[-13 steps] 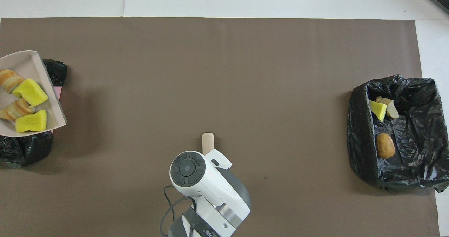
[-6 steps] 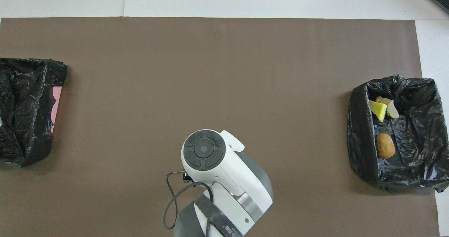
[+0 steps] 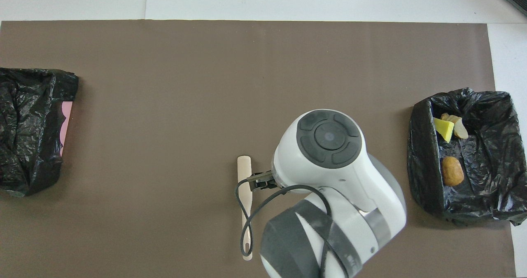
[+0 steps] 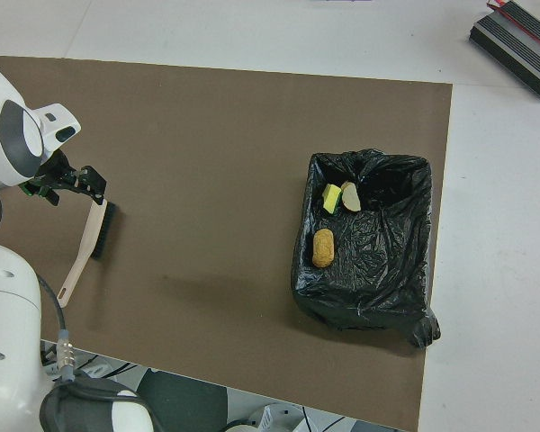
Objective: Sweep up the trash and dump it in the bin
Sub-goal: 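Set the brush down on the mat with the right gripper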
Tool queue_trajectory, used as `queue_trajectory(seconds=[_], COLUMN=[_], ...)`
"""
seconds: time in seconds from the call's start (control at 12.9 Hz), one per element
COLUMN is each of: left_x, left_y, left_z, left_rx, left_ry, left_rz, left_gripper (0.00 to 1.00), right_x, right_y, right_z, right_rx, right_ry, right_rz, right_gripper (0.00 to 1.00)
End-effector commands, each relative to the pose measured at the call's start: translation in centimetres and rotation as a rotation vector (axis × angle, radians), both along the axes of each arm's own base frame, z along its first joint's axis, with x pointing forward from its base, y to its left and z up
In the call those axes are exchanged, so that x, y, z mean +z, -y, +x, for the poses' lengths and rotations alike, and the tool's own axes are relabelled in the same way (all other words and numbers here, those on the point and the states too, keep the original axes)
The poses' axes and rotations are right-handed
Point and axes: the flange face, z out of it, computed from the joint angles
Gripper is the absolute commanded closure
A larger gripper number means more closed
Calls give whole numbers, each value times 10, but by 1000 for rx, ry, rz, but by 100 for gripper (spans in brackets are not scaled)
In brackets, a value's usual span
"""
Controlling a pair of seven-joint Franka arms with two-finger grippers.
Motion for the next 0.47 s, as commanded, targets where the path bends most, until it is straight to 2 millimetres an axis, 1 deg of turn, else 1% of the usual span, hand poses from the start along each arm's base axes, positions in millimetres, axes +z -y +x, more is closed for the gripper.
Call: queue_trajectory(seconds=[0.0, 0.08, 0.16, 0.31, 0.39], left_x=[0, 3, 3, 6, 8], left_y=[32, 38, 42, 44, 51], left_z=[3, 6, 7, 9, 13], left_rx=[45, 58, 68, 56, 49], left_ry=[-15, -26, -35, -59, -76], left_rz=[85, 126, 153, 203, 243], left_gripper=[100, 100, 100, 100, 100], right_x=[33, 43, 56, 62, 65], right_y=[62, 83, 110, 165, 193], right_z=[37, 48, 60, 77, 84], right_rx=[33, 63, 63, 48, 45], right_ry=[39, 57, 68, 83, 94], right_rz=[25, 34, 39, 28, 20], right_gripper=[0, 0, 0, 0, 0])
